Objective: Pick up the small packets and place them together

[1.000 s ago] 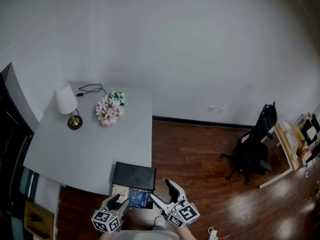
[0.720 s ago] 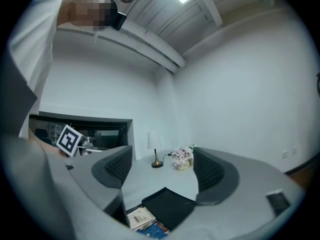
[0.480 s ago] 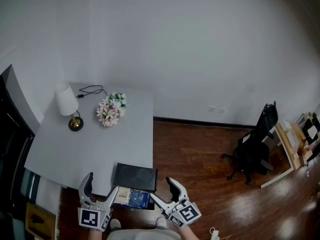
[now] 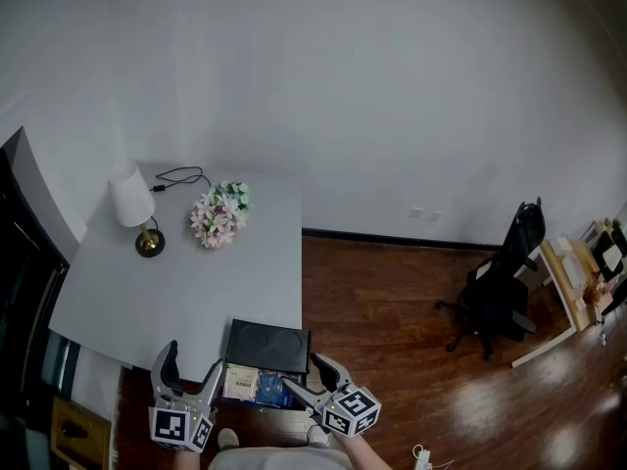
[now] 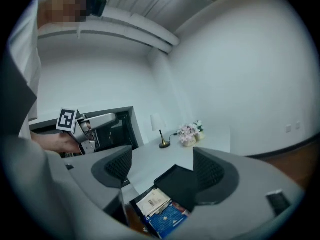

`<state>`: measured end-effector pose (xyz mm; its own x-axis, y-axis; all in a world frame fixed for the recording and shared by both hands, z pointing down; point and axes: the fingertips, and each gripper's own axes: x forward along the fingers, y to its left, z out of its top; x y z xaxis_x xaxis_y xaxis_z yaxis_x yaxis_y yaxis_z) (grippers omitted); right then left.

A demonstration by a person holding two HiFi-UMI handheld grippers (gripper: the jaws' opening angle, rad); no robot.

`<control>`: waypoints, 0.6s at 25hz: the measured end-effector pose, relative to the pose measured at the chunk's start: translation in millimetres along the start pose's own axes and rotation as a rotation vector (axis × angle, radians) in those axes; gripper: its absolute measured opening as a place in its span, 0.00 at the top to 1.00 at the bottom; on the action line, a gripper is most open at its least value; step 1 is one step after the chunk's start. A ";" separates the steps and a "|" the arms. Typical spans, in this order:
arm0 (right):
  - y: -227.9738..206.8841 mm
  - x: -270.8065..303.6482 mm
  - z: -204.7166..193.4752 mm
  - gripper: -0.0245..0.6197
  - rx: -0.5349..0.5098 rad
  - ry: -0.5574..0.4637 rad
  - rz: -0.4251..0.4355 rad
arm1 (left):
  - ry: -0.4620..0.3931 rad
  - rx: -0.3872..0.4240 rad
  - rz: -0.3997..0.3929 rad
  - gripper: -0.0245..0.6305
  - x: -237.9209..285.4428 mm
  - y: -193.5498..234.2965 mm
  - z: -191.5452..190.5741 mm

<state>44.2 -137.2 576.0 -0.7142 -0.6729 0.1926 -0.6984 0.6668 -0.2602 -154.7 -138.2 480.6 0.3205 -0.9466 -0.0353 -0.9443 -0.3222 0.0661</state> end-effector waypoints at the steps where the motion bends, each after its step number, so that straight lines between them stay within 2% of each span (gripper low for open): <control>1: 1.8 8.2 -14.6 0.38 0.019 0.037 0.013 | 0.018 -0.029 0.005 0.36 -1.3 2.8 -5.7; 3: 7.1 25.8 -45.0 0.38 0.034 0.122 0.042 | 0.041 -0.049 0.012 0.36 -5.3 6.0 -12.9; 6: 13.1 51.2 -93.2 0.38 0.038 0.274 0.073 | 0.065 -0.030 0.012 0.36 -13.3 7.0 -19.3; 10: 21.2 77.4 -154.9 0.38 -0.024 0.470 0.108 | 0.087 -0.036 0.023 0.36 -25.4 12.5 -27.2; 15: 31.0 95.7 -203.9 0.38 -0.007 0.603 0.128 | 0.112 -0.056 0.054 0.36 -41.0 21.8 -35.9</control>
<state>-55.3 -115.6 779.3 -0.6917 -0.2892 0.6617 -0.6041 0.7339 -0.3107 -185.8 -106.9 519.3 0.2784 -0.9570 0.0811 -0.9559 -0.2678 0.1205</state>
